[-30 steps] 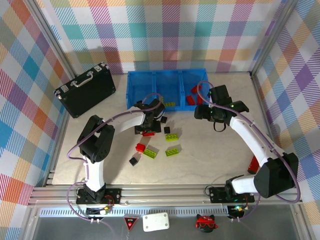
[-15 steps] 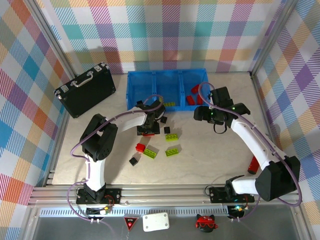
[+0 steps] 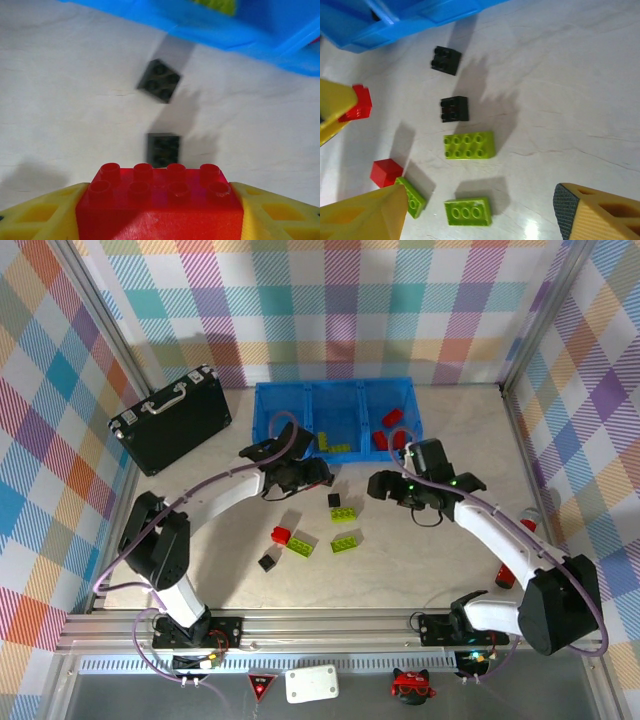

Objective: Sort the legos into containers by color
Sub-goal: Place the lego in the container.

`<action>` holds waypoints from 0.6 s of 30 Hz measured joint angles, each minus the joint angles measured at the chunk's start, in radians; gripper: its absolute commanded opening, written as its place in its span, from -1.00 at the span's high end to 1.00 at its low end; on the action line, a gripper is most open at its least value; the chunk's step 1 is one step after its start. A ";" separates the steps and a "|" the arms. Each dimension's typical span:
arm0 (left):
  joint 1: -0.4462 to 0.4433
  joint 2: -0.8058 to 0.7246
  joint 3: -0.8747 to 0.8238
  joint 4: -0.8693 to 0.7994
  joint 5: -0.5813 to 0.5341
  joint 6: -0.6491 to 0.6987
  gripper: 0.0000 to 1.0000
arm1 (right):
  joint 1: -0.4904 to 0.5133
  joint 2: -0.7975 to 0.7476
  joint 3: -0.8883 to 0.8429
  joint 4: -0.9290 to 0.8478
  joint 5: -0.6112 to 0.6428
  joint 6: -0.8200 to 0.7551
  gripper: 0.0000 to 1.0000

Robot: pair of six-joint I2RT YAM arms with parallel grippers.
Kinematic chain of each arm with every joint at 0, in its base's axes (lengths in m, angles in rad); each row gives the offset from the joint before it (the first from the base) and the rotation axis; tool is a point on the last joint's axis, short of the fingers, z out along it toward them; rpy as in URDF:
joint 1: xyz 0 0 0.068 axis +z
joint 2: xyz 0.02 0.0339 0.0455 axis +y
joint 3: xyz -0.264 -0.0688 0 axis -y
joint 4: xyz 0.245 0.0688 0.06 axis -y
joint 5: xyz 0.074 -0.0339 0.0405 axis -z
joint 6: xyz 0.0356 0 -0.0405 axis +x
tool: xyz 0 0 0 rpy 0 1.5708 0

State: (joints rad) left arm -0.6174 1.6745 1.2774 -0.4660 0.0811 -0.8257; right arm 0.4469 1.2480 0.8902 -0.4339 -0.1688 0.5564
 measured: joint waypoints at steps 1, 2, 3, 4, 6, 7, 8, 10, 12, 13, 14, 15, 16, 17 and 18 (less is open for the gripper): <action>0.004 -0.014 -0.021 0.048 0.022 -0.040 -0.22 | 0.021 0.000 -0.014 0.037 0.000 0.011 -0.56; 0.006 -0.024 -0.043 0.101 0.045 -0.088 -0.22 | 0.043 0.000 -0.028 0.076 0.002 0.021 -0.55; 0.006 -0.027 -0.060 0.142 0.061 -0.124 -0.21 | 0.060 0.000 -0.040 0.111 0.003 0.031 -0.54; 0.006 -0.030 -0.080 0.196 0.079 -0.172 -0.20 | 0.080 0.000 -0.057 0.163 0.006 0.040 -0.53; 0.006 -0.030 -0.119 0.294 0.111 -0.262 -0.19 | 0.117 0.000 -0.097 0.276 0.017 0.054 -0.51; 0.006 -0.030 -0.139 0.341 0.125 -0.308 -0.19 | 0.135 0.002 -0.121 0.342 0.023 0.061 -0.51; 0.006 -0.030 -0.158 0.388 0.137 -0.353 -0.19 | 0.150 0.008 -0.143 0.406 0.029 0.066 -0.51; 0.006 -0.030 -0.182 0.452 0.149 -0.419 -0.19 | 0.175 0.034 -0.169 0.511 0.039 0.070 -0.55; 0.006 -0.030 -0.189 0.493 0.155 -0.471 -0.19 | 0.192 0.071 -0.178 0.603 0.048 0.068 -0.56; 0.006 -0.031 -0.189 0.514 0.155 -0.493 -0.19 | 0.197 0.093 -0.180 0.651 0.056 0.067 -0.56; 0.006 -0.035 -0.189 0.532 0.155 -0.512 -0.19 | 0.199 0.113 -0.183 0.696 0.062 0.065 -0.56; 0.006 -0.040 -0.189 0.545 0.156 -0.527 -0.19 | 0.200 0.132 -0.187 0.742 0.071 0.064 -0.55; 0.006 -0.045 -0.189 0.556 0.157 -0.542 -0.19 | 0.201 0.148 -0.191 0.784 0.079 0.064 -0.54; 0.006 -0.051 -0.189 0.571 0.158 -0.555 -0.19 | 0.201 0.166 -0.193 0.824 0.085 0.061 -0.53; 0.006 -0.056 -0.189 0.581 0.159 -0.567 -0.19 | 0.201 0.183 -0.193 0.858 0.090 0.060 -0.51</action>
State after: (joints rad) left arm -0.6117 1.6188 1.0885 0.1154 0.2398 -1.3926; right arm 0.6476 1.4307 0.6971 0.4236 -0.0784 0.6159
